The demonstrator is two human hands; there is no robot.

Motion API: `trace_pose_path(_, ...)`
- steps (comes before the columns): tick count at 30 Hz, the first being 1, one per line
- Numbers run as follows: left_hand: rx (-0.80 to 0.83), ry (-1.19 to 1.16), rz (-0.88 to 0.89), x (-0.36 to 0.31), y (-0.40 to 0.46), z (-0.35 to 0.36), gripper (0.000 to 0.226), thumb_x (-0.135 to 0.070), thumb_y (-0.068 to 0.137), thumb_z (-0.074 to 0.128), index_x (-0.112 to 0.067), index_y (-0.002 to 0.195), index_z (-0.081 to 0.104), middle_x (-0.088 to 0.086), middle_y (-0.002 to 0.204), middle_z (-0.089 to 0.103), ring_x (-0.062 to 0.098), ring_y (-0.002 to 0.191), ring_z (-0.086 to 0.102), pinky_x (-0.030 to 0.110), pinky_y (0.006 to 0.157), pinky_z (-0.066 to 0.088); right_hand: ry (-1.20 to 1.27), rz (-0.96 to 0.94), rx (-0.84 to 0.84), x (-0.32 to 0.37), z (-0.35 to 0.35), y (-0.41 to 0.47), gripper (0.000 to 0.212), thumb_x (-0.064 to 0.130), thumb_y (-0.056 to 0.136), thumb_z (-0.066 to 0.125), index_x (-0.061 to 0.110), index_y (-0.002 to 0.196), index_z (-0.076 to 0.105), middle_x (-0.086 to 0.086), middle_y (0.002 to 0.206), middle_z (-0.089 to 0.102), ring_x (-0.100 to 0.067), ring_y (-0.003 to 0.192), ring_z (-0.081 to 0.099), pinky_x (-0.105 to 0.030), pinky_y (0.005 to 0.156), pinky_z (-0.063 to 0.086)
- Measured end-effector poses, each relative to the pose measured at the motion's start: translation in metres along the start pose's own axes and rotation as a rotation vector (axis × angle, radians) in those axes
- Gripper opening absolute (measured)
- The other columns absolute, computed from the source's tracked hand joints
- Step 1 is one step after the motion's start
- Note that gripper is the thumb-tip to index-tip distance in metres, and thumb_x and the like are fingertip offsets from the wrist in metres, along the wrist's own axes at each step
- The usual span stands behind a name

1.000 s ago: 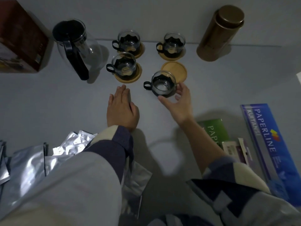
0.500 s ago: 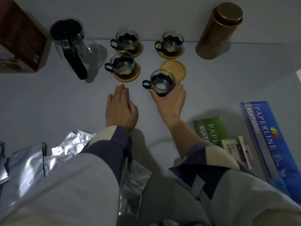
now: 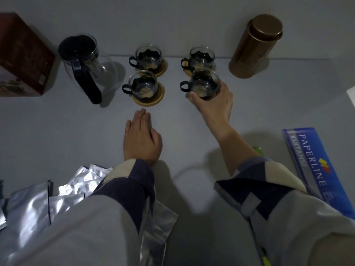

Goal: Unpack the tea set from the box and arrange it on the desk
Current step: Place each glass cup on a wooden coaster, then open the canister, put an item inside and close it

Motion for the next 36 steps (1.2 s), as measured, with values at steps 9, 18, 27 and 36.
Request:
trace_pose_path(9,0.008,-0.006,-0.011,-0.001,0.000,-0.001,0.058,-0.026,0.089,0.035,-0.009,0.143,0.039,0.006,0.154,0.035,0.019,0.145,0.027,0.037,0.121,0.012,-0.066,-0.005,0.033,-0.019,0.012,0.015,0.086,0.049,0.066,0.078,0.013,0.136,0.045,-0.004,0.132,0.051,-0.023,0.126,0.045,-0.039,0.107,0.038)
trace_pose_path(18,0.017,-0.009,-0.005,-0.001,0.000,-0.002,0.057,-0.027,0.088,0.035,-0.010,0.143,0.039,0.006,0.153,0.035,0.019,0.144,0.027,0.037,0.121,0.012,-0.093,0.002,0.074,-0.023,0.018,0.008,0.105,0.056,0.055,0.080,0.016,0.141,0.034,-0.004,0.139,0.047,-0.025,0.132,0.039,-0.046,0.109,0.037)
trace_pose_path(27,0.008,-0.018,-0.001,-0.002,0.001,-0.003,0.056,-0.026,0.090,0.036,-0.010,0.143,0.039,0.007,0.153,0.035,0.020,0.144,0.028,0.037,0.121,0.013,-0.102,0.022,0.234,-0.025,0.019,0.001,0.124,0.046,0.062,0.084,0.011,0.152,0.007,-0.009,0.156,0.025,-0.026,0.145,0.018,-0.043,0.120,0.019)
trace_pose_path(36,0.113,0.093,0.032,-0.016,0.006,-0.023,0.048,-0.019,0.090,0.049,-0.008,0.137,0.046,0.011,0.141,0.048,0.029,0.128,0.047,0.040,0.106,0.034,-0.120,0.183,0.522,-0.037,-0.032,-0.003,0.081,0.027,0.090,0.063,0.014,0.153,0.013,-0.009,0.151,0.038,-0.024,0.135,0.041,-0.026,0.101,0.036)
Point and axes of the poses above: each hand's wrist, its own y-axis towards the middle knuckle, its own z-axis out of the palm, x = y × z, the point moved 8 cm from there along y, towards the middle knuckle
